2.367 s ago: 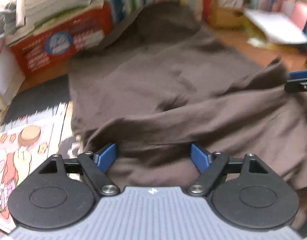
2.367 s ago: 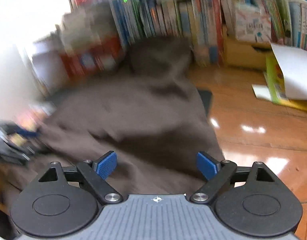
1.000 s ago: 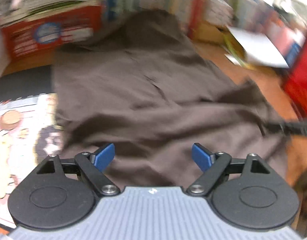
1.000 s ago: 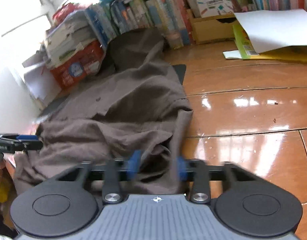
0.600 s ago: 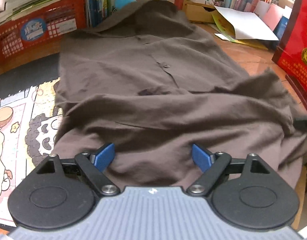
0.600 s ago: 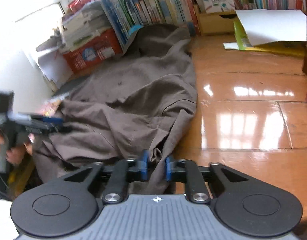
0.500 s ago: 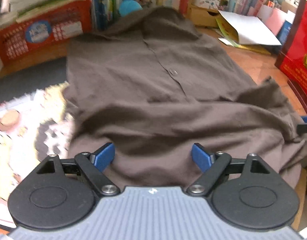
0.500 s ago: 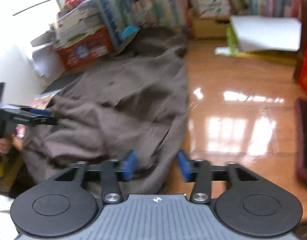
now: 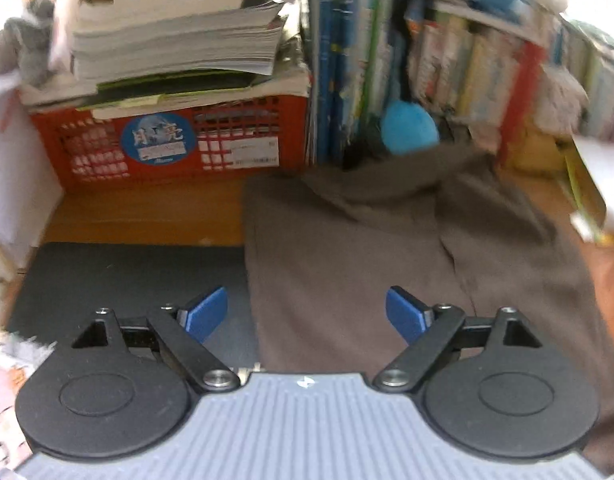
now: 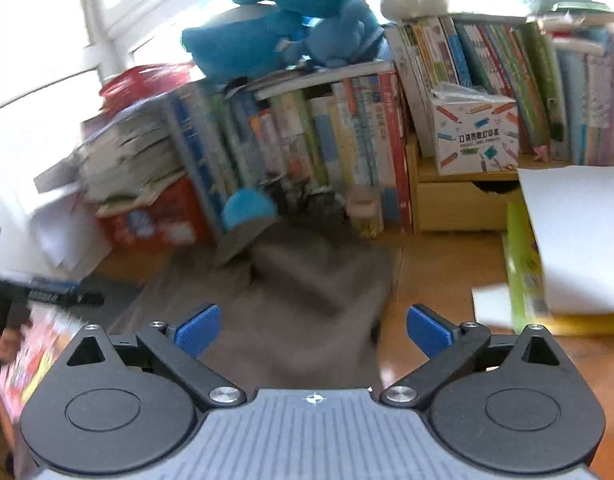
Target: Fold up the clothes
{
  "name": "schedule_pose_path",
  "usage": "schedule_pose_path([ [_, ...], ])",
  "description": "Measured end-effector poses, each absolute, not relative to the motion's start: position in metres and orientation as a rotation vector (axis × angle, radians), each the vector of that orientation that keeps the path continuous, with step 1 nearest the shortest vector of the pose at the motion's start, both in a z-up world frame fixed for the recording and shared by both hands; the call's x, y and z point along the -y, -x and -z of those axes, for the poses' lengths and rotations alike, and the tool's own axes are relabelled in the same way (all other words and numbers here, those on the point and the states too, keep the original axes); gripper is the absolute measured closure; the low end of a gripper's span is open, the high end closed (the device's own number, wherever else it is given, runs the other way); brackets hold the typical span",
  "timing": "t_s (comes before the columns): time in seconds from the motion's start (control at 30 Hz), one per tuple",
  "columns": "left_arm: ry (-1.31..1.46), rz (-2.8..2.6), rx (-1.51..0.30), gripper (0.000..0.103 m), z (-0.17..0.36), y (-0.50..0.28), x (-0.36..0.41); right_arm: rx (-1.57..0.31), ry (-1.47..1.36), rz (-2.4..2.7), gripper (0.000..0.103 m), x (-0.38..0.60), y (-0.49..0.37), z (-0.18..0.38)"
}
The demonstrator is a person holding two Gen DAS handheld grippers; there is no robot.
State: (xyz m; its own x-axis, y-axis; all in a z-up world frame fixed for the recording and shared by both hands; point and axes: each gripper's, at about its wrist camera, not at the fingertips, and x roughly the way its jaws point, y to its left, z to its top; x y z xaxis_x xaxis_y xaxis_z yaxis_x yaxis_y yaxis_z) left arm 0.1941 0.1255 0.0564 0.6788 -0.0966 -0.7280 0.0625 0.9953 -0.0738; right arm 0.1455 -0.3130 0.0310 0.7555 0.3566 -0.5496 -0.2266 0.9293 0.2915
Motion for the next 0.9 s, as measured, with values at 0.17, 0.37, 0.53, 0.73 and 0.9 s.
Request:
schedule_pose_path([
  [0.17,-0.027,-0.021,-0.789,0.015,-0.038,-0.237,-0.129,-0.739,-0.174,-0.279,0.001,0.302,-0.232,0.006],
  [0.37,0.046,0.001,-0.778,0.015,-0.018,-0.276,-0.161,-0.741,-0.082,-0.307,0.001,0.287,-0.271,0.042],
  [0.53,0.264,0.14,-0.837,0.015,0.004,-0.306,-0.194,-0.663,-0.081,-0.357,0.0,0.287,-0.28,0.055],
  [0.73,0.121,0.073,-0.851,0.015,0.021,-0.332,-0.184,-0.676,-0.082,-0.359,0.0,0.287,-0.298,0.069],
  [0.9,0.073,0.147,-0.863,0.015,0.03,-0.343,-0.166,-0.682,-0.119,-0.388,0.0,0.287,-0.31,0.078],
])
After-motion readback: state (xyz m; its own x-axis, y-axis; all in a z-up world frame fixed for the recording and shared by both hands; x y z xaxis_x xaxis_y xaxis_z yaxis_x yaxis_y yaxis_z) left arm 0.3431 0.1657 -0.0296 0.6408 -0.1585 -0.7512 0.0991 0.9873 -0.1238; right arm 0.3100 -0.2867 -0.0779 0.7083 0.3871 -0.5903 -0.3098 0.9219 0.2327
